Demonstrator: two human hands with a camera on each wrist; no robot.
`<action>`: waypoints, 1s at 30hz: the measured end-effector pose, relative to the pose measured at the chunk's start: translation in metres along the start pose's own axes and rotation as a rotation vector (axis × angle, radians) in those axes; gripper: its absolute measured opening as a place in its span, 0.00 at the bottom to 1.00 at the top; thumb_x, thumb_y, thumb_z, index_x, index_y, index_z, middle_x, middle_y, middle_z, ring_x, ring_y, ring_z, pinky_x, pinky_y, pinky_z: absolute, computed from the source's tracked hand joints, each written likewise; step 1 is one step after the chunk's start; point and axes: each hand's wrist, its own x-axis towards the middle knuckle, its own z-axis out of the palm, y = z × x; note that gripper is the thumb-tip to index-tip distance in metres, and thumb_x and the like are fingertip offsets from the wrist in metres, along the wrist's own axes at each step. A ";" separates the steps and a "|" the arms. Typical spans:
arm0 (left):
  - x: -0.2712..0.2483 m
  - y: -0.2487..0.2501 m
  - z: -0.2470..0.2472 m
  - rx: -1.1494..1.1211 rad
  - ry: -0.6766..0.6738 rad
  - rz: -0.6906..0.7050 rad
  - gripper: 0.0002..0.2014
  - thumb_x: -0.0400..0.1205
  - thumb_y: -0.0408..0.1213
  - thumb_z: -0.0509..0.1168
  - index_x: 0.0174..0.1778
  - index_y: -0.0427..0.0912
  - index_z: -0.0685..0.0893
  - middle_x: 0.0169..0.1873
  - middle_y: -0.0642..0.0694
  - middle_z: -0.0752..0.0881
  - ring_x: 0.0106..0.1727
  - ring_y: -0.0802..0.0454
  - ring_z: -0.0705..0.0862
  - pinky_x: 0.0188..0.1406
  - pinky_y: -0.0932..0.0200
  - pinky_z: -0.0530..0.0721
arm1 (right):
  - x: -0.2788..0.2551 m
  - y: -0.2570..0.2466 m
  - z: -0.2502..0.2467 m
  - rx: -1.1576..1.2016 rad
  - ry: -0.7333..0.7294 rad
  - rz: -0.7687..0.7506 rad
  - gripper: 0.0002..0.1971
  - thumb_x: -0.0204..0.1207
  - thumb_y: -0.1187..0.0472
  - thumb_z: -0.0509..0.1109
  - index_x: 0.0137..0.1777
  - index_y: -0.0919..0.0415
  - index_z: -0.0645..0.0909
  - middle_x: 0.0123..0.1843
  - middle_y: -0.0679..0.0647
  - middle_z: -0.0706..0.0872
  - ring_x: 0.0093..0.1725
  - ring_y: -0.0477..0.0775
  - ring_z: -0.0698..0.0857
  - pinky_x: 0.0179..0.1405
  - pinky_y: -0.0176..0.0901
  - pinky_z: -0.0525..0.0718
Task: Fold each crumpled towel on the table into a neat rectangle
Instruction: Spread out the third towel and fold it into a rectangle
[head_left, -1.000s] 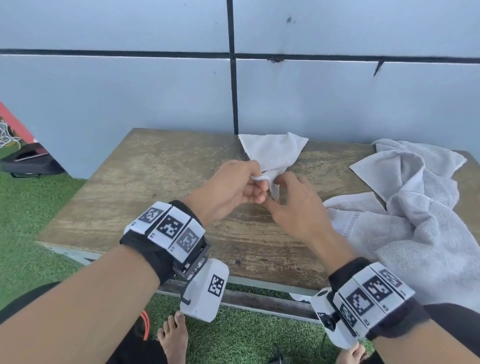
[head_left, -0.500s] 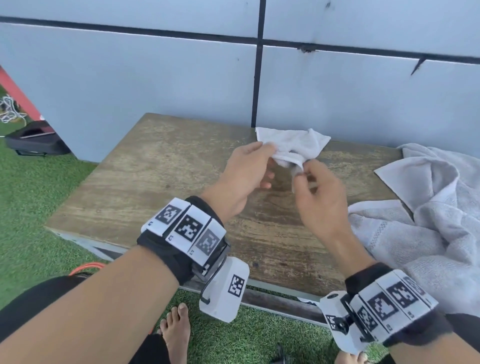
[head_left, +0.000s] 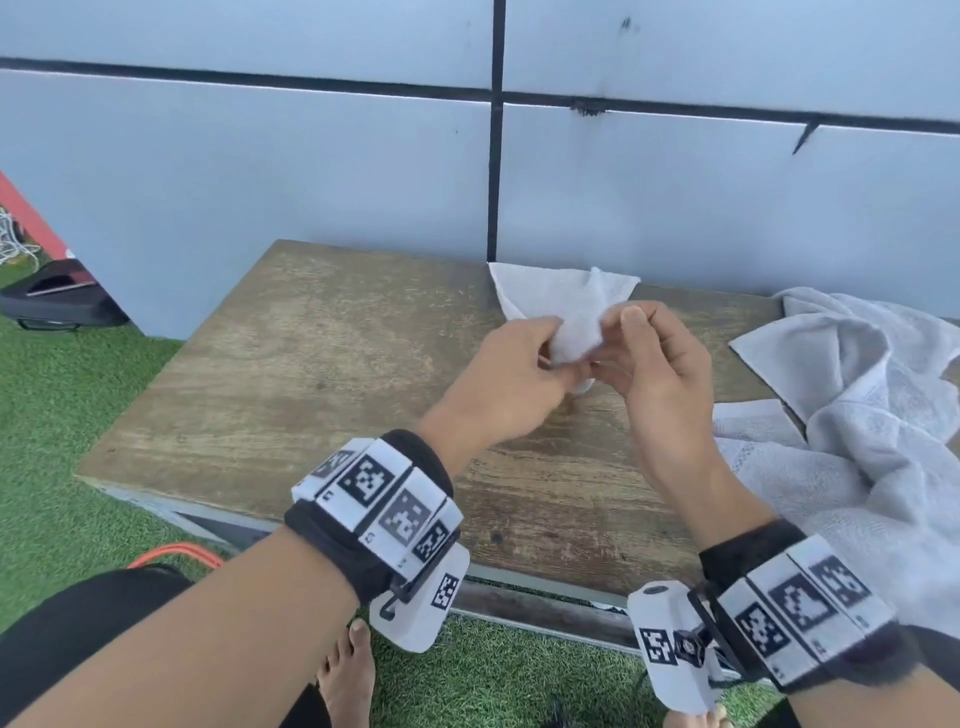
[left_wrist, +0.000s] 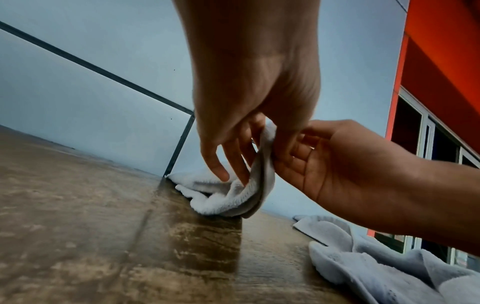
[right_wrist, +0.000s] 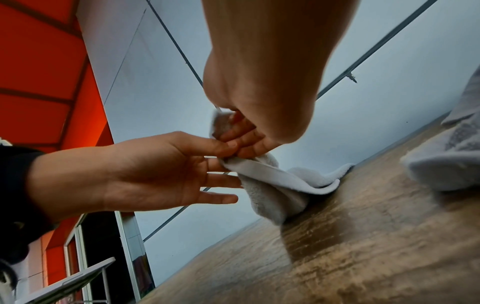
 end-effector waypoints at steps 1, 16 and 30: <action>0.001 0.000 0.000 -0.039 0.054 -0.015 0.06 0.84 0.39 0.70 0.53 0.43 0.89 0.45 0.47 0.93 0.47 0.48 0.92 0.47 0.54 0.88 | -0.001 -0.002 0.000 0.034 -0.032 -0.017 0.12 0.90 0.64 0.58 0.48 0.63 0.82 0.48 0.52 0.91 0.44 0.52 0.89 0.46 0.47 0.87; -0.007 0.014 -0.018 -0.749 0.380 -0.323 0.14 0.90 0.43 0.58 0.54 0.37 0.84 0.45 0.35 0.93 0.41 0.40 0.92 0.42 0.45 0.92 | 0.013 0.026 -0.016 -0.789 -0.212 -0.093 0.04 0.85 0.58 0.66 0.52 0.46 0.79 0.48 0.46 0.86 0.52 0.46 0.82 0.48 0.37 0.74; -0.022 -0.011 -0.017 0.307 0.168 -0.070 0.13 0.82 0.48 0.65 0.39 0.45 0.87 0.39 0.48 0.88 0.47 0.45 0.85 0.62 0.37 0.78 | 0.000 0.015 0.003 -0.528 -0.246 -0.192 0.08 0.78 0.65 0.74 0.50 0.50 0.85 0.36 0.39 0.87 0.31 0.43 0.80 0.31 0.28 0.73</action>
